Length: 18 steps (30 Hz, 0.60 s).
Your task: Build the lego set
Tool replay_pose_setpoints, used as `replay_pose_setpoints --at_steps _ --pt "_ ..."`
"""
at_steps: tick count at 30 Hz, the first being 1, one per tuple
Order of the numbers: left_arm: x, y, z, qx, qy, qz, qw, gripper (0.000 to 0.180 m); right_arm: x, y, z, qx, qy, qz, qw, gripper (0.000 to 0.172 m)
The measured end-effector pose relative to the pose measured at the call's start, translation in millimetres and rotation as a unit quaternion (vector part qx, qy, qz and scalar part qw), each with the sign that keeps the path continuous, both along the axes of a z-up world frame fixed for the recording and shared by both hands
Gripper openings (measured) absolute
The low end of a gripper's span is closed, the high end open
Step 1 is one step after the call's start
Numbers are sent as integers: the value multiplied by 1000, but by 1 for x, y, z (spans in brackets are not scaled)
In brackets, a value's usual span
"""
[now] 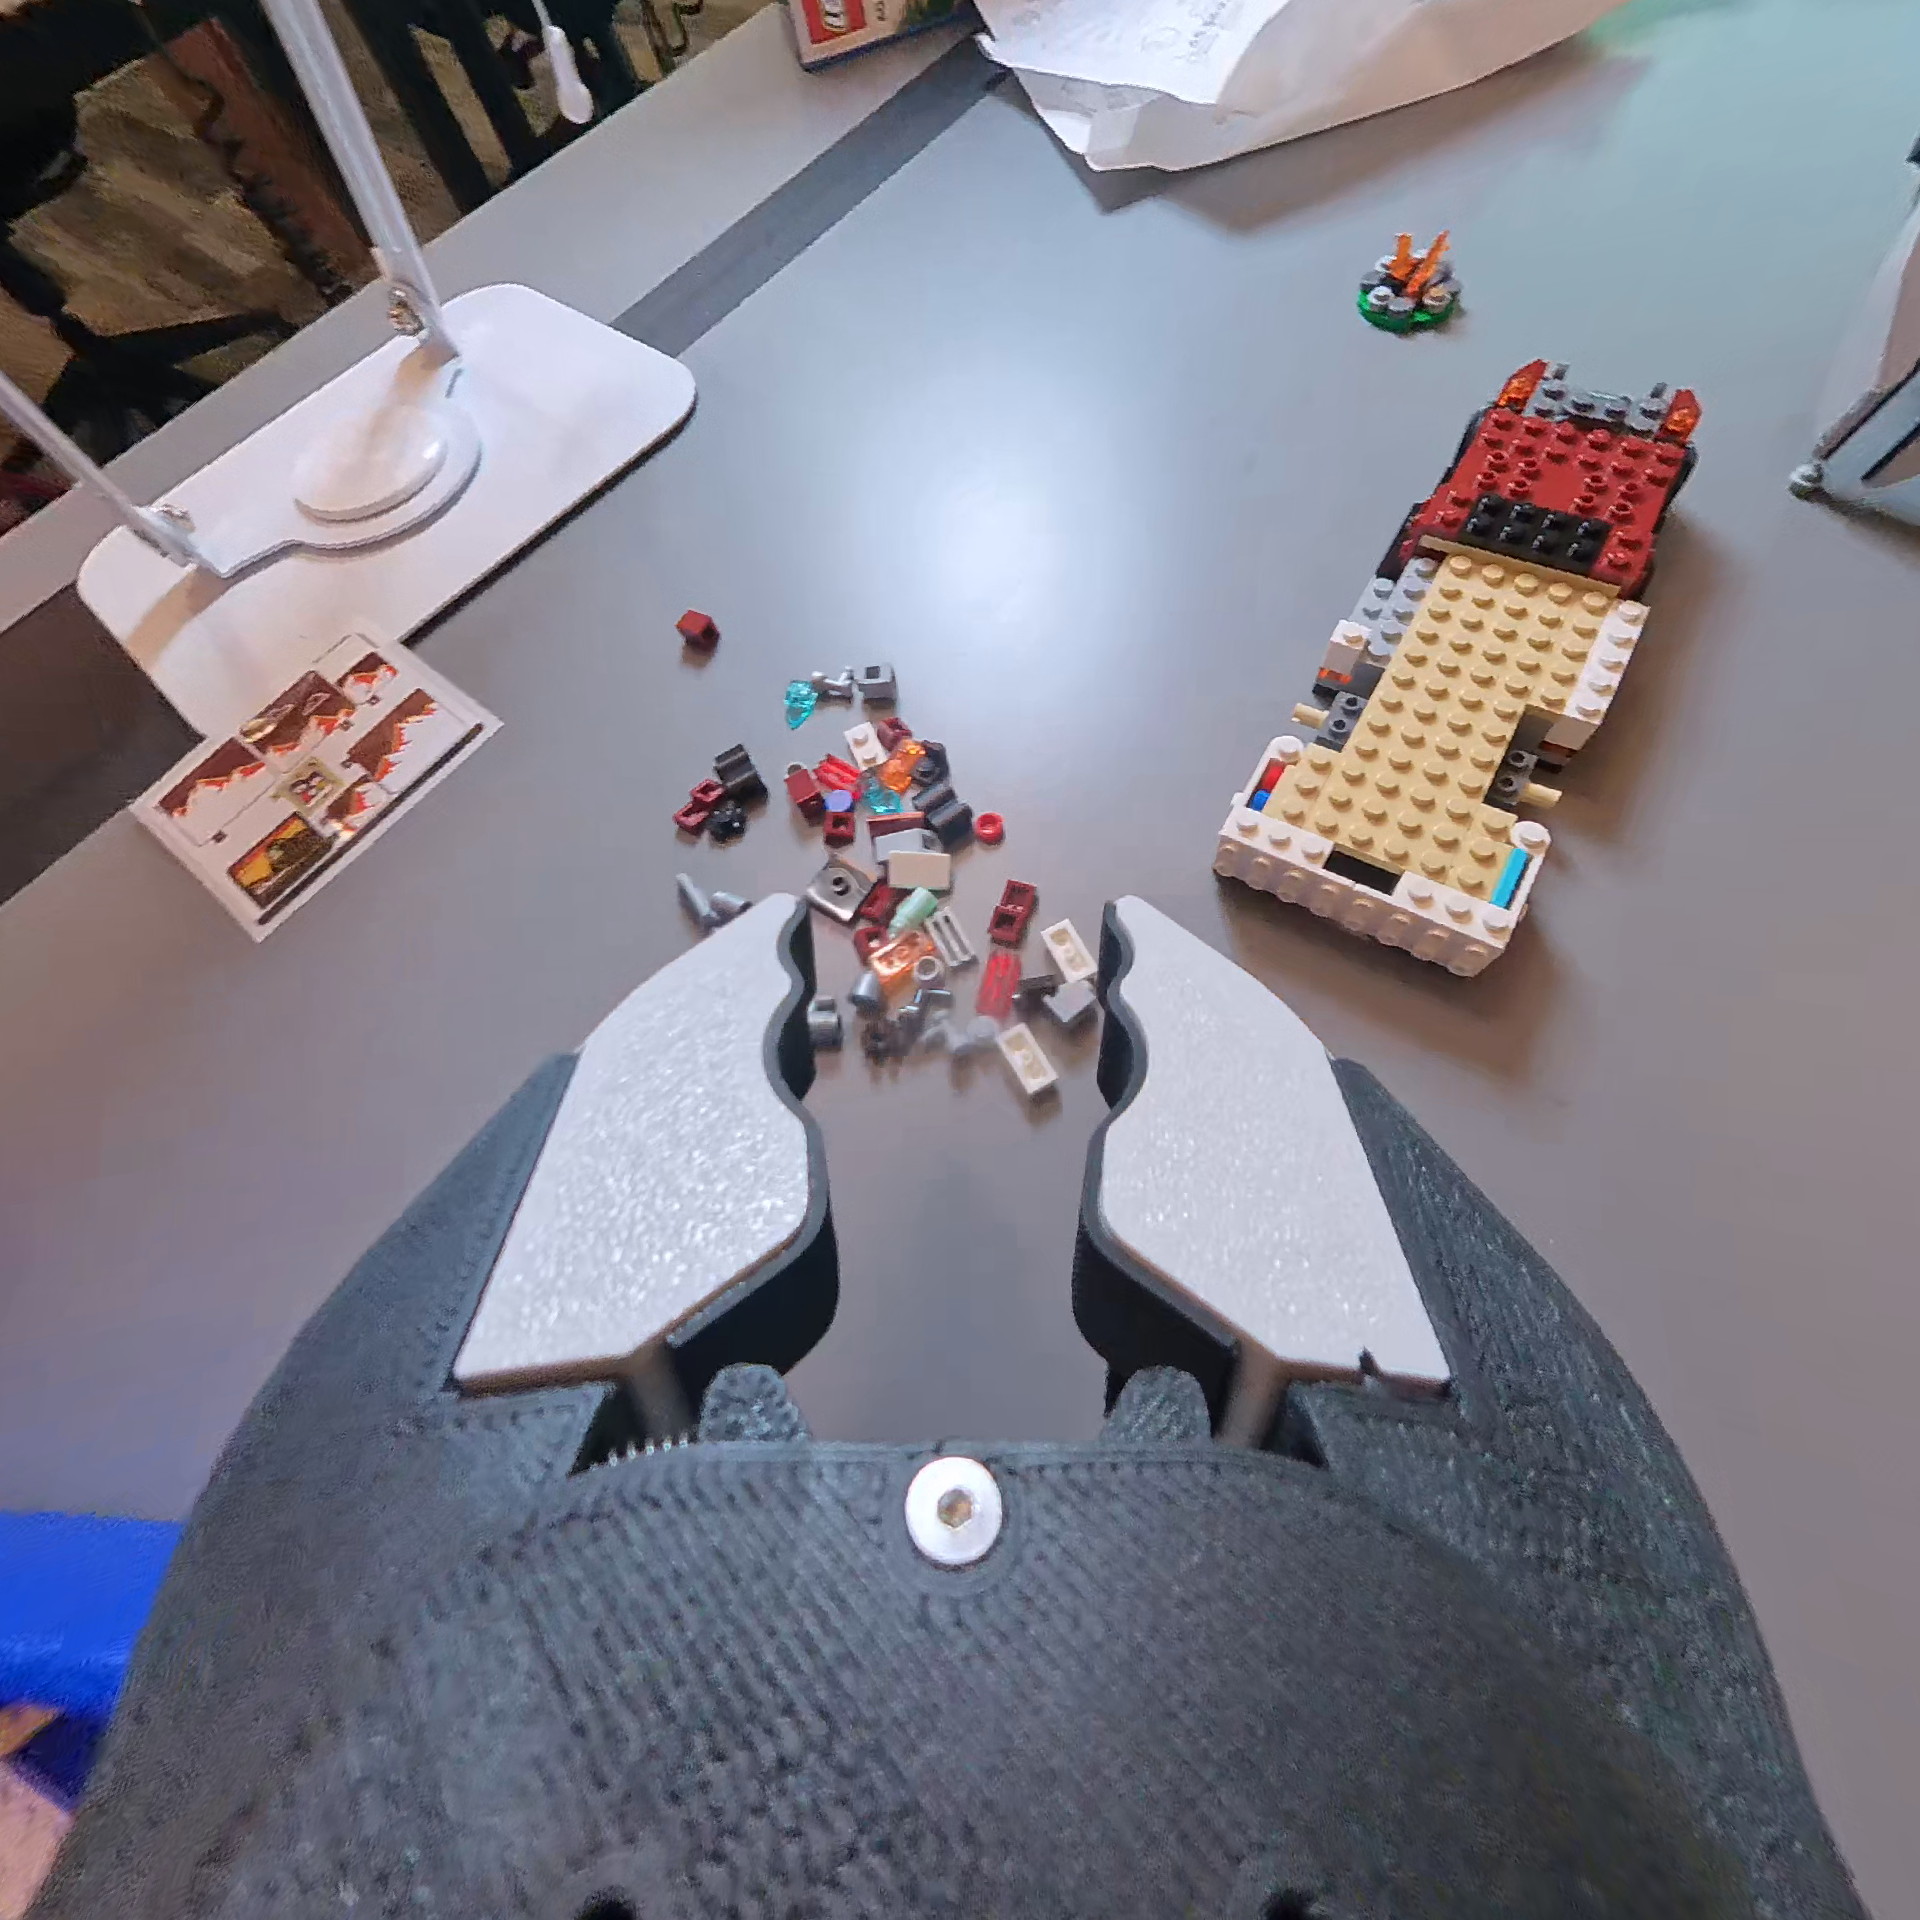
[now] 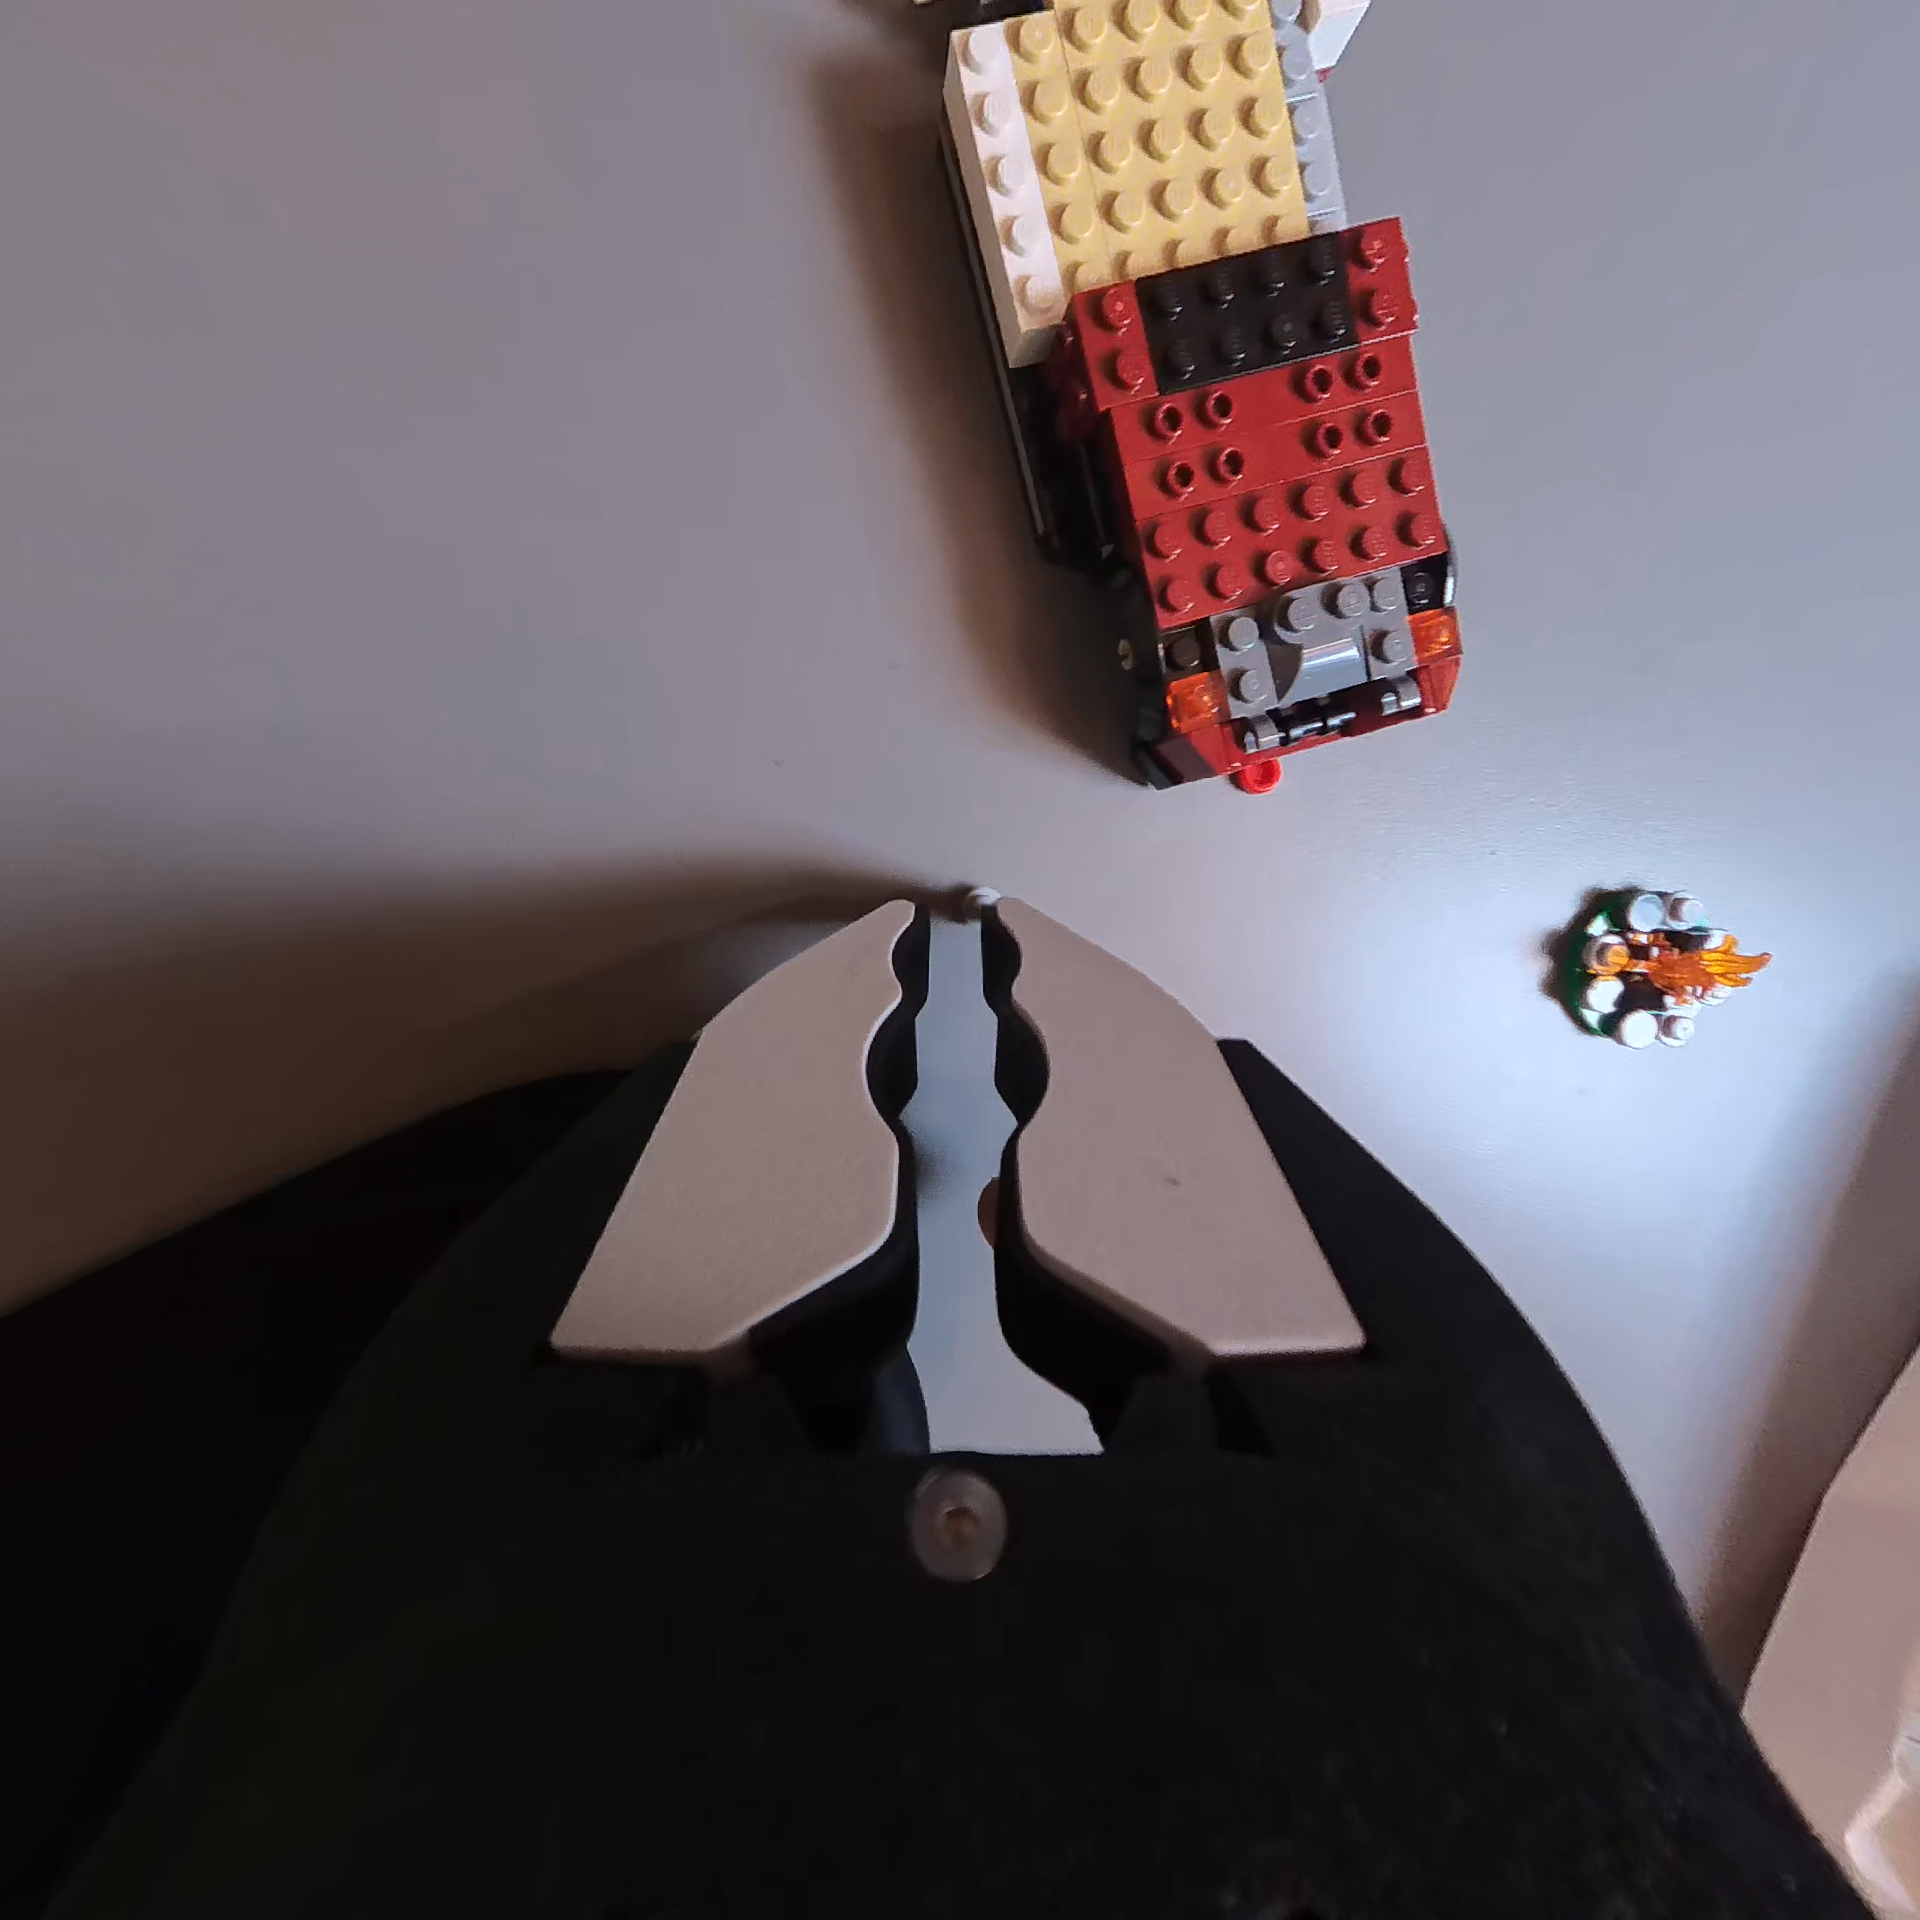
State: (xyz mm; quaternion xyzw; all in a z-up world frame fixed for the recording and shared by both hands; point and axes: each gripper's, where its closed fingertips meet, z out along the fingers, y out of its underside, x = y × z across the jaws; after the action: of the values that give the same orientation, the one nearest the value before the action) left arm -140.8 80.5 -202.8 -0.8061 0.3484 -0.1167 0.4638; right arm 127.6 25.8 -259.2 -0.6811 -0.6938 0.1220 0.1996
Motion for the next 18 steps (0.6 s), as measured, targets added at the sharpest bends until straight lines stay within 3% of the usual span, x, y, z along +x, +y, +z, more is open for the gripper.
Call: replay_pose_setpoints --at_steps 6,12,15,18 --pt "-28 3 5 -19 4 45 999 46 -14 9 38 32 138 -42 989 15" --pt "-29 -5 -33 -92 77 30 992 23 -31 26 75 69 321 -99 940 16" --pt "-26 3 -40 -89 81 39 992 2 -34 31 79 81 354 -110 925 13" --pt "-25 19 -35 -67 79 65 992 0 -36 33 80 90 370 -111 918 9"
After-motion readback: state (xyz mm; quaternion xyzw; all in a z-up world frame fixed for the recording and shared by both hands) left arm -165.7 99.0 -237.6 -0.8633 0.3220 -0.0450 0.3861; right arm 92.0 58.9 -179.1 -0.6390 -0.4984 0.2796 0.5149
